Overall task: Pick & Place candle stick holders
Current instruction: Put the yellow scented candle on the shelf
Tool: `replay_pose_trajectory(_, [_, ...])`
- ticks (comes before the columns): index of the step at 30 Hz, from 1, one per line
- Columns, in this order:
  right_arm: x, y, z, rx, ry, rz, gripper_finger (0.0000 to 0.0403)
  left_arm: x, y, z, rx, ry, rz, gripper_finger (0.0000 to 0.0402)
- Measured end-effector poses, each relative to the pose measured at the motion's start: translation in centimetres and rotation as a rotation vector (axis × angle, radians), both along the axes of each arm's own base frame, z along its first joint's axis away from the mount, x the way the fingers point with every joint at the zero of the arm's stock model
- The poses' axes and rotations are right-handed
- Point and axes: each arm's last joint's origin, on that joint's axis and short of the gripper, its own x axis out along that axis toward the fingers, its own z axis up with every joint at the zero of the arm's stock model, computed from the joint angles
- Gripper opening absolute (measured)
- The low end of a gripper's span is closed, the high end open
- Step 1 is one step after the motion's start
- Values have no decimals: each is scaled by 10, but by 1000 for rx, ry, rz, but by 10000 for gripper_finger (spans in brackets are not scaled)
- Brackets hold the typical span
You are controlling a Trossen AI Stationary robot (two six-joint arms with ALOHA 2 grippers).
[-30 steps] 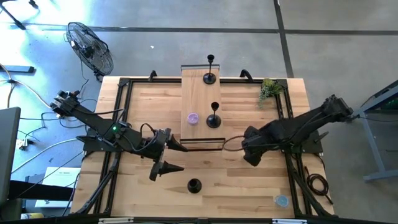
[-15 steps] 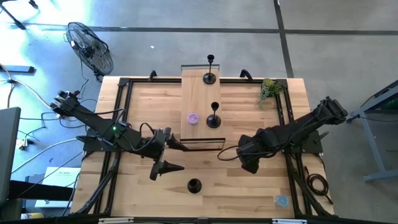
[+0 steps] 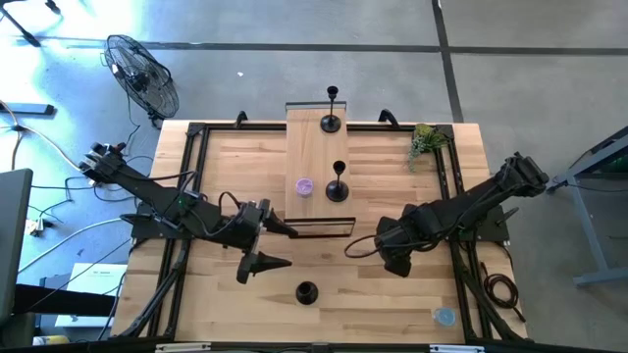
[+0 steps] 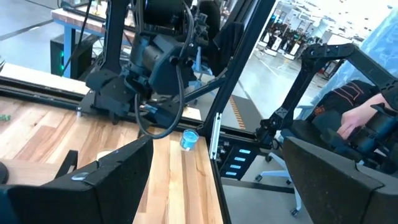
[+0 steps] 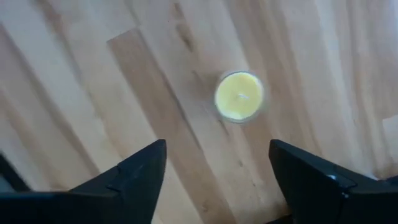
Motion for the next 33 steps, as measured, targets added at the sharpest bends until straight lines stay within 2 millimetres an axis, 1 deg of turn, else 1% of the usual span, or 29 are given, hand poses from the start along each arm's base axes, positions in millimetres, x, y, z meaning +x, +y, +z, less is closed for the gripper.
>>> replay_pose_trajectory(4, [0, -1, 0, -35, -12, 10, 299, 0, 0, 0, 0, -1, 0, 351])
replay_pose_trajectory(9, [-2, -1, 0, -16, 12, 14, 300, 0, 0, 0, -3, -1, 0, 351])
replay_pose_trajectory(14, [-7, -6, 5, -49, 22, 65, 301, 0, 0, 0, -3, -1, 0, 351])
replay_pose_trajectory(18, [-8, -8, 6, -49, 8, 0, 301, 0, 0, 0, -4, -2, -1, 351])
replay_pose_trajectory(20, [-7, -7, 6, -48, 7, 3, 301, 0, 0, 0, -4, -2, -1, 351])
replay_pose_trajectory(27, [-9, -4, 6, -45, 15, 101, 301, 0, 0, 1, -6, -6, 15, 351])
replay_pose_trajectory(33, [-6, -2, 7, 13, 2, 264, 301, 0, 3, 1, -13, -10, 93, 351])
